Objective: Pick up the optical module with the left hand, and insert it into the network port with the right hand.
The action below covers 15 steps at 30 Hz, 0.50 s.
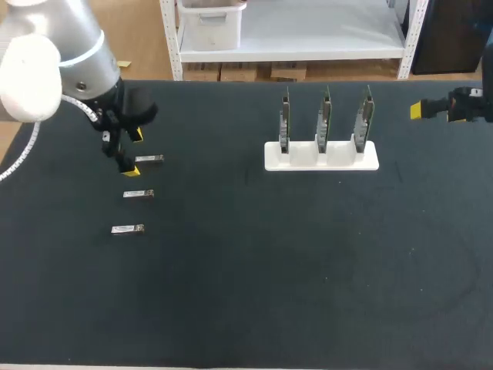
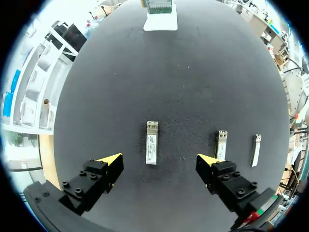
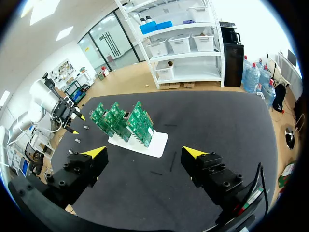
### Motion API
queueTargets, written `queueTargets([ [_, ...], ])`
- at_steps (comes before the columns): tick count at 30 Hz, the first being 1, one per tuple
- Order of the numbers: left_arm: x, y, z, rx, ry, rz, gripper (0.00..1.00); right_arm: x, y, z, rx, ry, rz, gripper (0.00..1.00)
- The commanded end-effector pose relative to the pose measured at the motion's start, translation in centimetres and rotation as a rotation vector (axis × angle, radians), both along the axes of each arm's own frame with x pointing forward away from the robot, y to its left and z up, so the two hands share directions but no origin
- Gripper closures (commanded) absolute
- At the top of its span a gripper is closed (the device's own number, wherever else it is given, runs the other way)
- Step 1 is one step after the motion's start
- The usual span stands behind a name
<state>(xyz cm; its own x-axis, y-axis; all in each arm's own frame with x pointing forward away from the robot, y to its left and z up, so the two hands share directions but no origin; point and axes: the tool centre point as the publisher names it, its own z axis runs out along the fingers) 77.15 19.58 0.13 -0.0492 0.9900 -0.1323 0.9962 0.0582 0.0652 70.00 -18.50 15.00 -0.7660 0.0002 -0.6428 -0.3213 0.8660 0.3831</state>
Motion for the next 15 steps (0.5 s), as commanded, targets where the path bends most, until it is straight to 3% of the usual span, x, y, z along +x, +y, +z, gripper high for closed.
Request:
queueTargets([
  [1,0.7,-0.2,-0.4,0.025,0.012,0.001,0.00,0.0,0.0,0.0,0.000,0.000,0.000,0.00],
  [15,0.9,-0.3,-1.5,0.053,0.042,0.017,0.00,0.0,0.0,0.0,0.000,0.000,0.000,0.00],
])
